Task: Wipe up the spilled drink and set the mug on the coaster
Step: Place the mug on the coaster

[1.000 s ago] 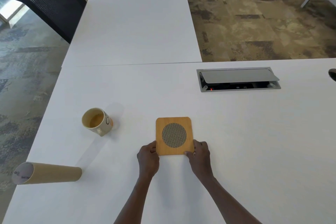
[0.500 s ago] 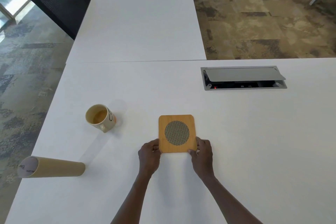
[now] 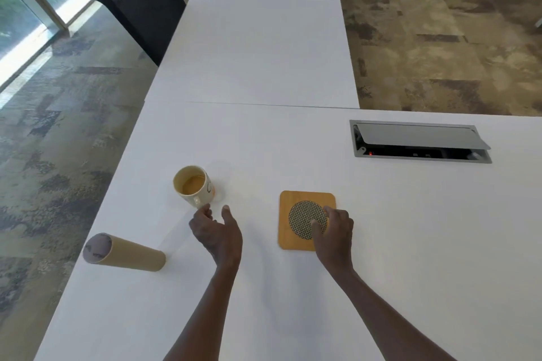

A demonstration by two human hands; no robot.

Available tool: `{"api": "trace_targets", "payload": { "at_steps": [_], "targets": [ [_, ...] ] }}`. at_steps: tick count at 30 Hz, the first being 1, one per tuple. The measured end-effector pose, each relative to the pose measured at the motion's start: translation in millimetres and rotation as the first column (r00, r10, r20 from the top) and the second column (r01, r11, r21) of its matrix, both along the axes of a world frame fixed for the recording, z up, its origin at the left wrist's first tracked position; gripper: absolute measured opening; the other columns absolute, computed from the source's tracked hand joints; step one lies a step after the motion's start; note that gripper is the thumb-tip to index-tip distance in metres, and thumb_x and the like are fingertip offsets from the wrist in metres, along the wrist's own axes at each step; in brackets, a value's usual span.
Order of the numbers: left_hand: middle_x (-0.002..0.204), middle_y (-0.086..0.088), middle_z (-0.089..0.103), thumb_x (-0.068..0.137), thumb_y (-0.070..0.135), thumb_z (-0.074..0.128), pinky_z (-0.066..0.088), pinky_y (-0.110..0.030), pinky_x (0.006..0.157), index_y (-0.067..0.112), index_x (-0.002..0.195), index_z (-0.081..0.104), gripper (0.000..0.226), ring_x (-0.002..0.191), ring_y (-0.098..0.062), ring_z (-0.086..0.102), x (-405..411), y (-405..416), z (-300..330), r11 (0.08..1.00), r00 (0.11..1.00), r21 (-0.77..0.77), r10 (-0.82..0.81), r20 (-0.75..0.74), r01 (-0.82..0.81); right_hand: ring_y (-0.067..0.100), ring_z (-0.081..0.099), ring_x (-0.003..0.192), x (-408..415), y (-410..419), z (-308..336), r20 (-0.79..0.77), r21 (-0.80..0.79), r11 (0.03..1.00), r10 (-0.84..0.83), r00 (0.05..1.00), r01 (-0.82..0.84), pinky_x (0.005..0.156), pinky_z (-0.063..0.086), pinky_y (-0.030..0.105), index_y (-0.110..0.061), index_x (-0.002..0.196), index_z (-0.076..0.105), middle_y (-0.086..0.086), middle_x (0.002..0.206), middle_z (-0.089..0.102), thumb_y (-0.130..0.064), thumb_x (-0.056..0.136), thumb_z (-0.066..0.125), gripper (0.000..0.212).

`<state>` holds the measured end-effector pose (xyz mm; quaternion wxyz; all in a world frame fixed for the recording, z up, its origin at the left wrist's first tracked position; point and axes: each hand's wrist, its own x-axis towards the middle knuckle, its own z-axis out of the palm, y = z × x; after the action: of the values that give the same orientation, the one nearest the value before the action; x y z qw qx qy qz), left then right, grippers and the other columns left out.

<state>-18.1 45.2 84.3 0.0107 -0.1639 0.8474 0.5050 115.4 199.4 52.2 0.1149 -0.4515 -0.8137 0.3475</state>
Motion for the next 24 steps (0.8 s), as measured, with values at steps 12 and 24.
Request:
{"api": "trace_targets", "payload": {
  "at_steps": [12, 24],
  "targets": [
    [0.136, -0.027, 0.058, 0.104, 0.024, 0.051, 0.044, -0.044, 0.102, -0.004, 0.134, 0.057, 0.042, 0.126, -0.040, 0.055, -55, -23, 1, 0.998, 0.984, -0.049, 0.034, 0.174, -0.026, 0.024, 0.050, 0.112, -82, -34, 14, -0.109, -0.032, 0.961, 0.269, 0.957, -0.274, 0.094, 0.035, 0.024, -0.007, 0.119, 0.061, 0.007, 0.116, 0.059, -0.015, 0.089, 0.064, 0.031],
    [0.127, -0.012, 0.072, 0.100, 0.019, 0.059, 0.044, -0.033, 0.096, 0.001, 0.115, 0.074, 0.028, 0.113, -0.032, 0.065, -63, -38, -16, 0.993, 0.988, 0.107, 0.039, 0.152, -0.056, 0.023, 0.062, 0.109, -148, -56, 21, -0.099, -0.112, 0.882, 0.447, 0.889, -0.457, 0.095, 0.047, 0.036, -0.003, 0.118, 0.062, 0.009, 0.119, 0.068, -0.011, 0.095, 0.055, 0.026]
  ]
}}
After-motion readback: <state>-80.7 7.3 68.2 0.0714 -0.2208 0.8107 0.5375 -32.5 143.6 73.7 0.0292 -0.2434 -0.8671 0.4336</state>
